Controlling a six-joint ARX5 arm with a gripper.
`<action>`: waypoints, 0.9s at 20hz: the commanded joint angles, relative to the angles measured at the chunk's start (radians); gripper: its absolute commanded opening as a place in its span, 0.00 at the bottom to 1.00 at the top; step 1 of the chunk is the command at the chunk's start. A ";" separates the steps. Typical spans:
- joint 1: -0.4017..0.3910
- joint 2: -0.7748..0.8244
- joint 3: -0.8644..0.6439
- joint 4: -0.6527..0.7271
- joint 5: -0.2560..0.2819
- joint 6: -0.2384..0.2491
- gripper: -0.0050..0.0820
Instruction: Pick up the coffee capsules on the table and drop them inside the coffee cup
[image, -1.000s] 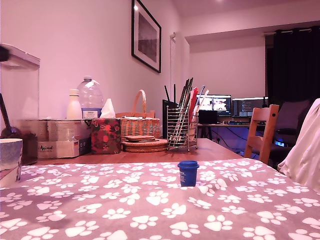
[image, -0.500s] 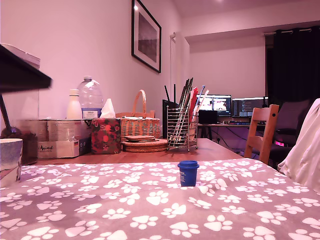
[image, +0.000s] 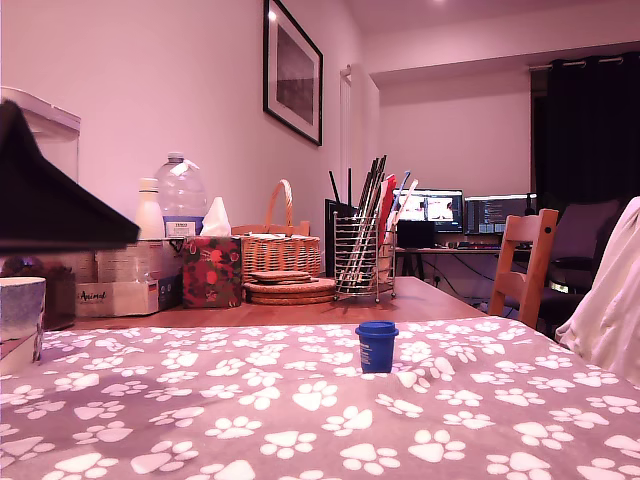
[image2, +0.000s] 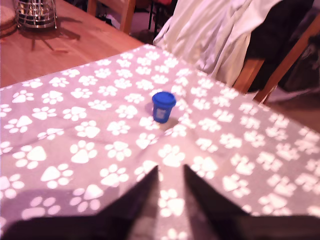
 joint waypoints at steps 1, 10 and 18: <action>-0.011 0.025 -0.018 0.027 0.001 0.027 0.75; -0.013 0.098 -0.018 0.101 0.000 0.064 0.75; -0.013 0.235 -0.018 0.285 0.000 0.075 0.75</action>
